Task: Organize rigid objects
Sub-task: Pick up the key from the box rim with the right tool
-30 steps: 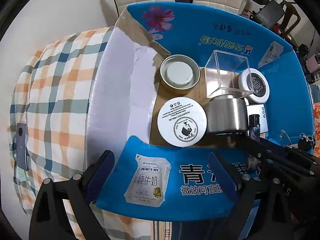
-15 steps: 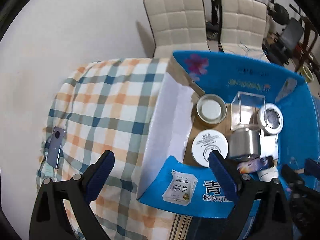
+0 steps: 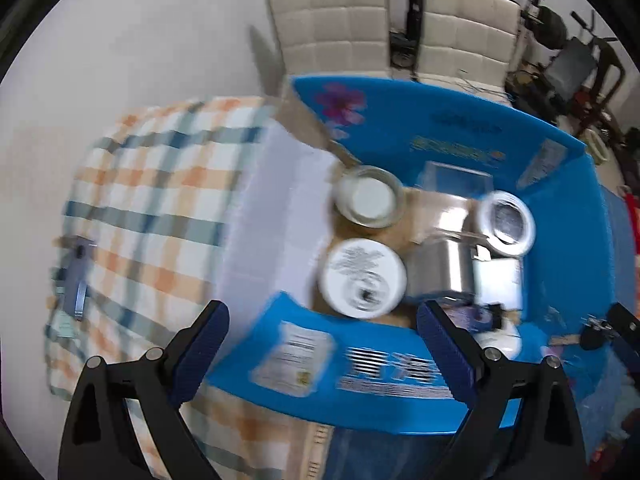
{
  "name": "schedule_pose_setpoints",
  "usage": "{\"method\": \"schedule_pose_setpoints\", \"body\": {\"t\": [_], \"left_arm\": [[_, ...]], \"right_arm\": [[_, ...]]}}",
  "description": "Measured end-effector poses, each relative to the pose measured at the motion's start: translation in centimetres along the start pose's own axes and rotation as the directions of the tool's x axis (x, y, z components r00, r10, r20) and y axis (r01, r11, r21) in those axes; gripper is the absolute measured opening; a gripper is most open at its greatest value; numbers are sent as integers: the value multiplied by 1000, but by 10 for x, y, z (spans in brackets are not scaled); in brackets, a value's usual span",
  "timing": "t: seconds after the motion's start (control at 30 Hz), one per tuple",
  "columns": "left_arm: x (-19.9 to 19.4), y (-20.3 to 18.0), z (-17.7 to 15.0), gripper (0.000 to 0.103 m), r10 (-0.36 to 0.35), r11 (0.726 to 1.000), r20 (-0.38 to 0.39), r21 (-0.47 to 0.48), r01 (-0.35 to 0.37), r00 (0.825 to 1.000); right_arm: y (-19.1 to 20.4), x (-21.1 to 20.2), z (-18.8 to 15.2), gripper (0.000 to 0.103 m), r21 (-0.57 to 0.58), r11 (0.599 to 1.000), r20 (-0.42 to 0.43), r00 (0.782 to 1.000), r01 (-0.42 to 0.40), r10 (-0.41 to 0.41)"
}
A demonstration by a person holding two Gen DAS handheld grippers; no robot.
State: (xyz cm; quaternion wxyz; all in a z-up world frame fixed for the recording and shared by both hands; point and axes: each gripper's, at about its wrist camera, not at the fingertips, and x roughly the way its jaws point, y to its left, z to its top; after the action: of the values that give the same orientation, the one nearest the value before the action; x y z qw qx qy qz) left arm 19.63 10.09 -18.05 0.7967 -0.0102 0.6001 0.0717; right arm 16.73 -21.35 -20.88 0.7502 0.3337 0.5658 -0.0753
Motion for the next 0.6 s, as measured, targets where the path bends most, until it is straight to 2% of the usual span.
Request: {"method": "schedule_pose_setpoints", "body": {"t": [0.1,0.17,0.23,0.3,0.37,0.43,0.47,0.53,0.6], "left_arm": [[10,-19,-1,96,-85,996,-59,27,87,995],[14,-31,-1,96,-102,993,-77,45,106,992],[15,-42,-2,96,-120,990,-88,59,125,989],[15,-52,-2,96,-137,987,-93,69,144,986],[14,-59,-3,96,-142,985,-95,82,150,985],[10,-64,-3,96,-134,985,-89,98,142,987],[9,-66,-2,96,-129,985,-85,106,137,988],[8,-66,-1,96,-116,985,-76,119,124,990],[9,-66,-1,96,-105,986,-74,125,113,992]], "right_arm": [[-16,13,5,76,70,996,-41,998,-54,57],[-24,25,4,76,113,988,-86,990,-102,112],[-35,48,4,76,202,963,-158,964,-179,213],[-41,62,0,75,283,930,-169,942,-235,289],[-42,62,-2,58,296,921,-133,944,-254,303],[-38,52,-3,46,260,929,-78,953,-263,292],[-33,46,-4,44,226,939,-56,959,-259,278],[-19,34,-9,32,146,960,-3,970,-238,241],[-8,18,-14,31,75,976,57,978,-205,201]]}}
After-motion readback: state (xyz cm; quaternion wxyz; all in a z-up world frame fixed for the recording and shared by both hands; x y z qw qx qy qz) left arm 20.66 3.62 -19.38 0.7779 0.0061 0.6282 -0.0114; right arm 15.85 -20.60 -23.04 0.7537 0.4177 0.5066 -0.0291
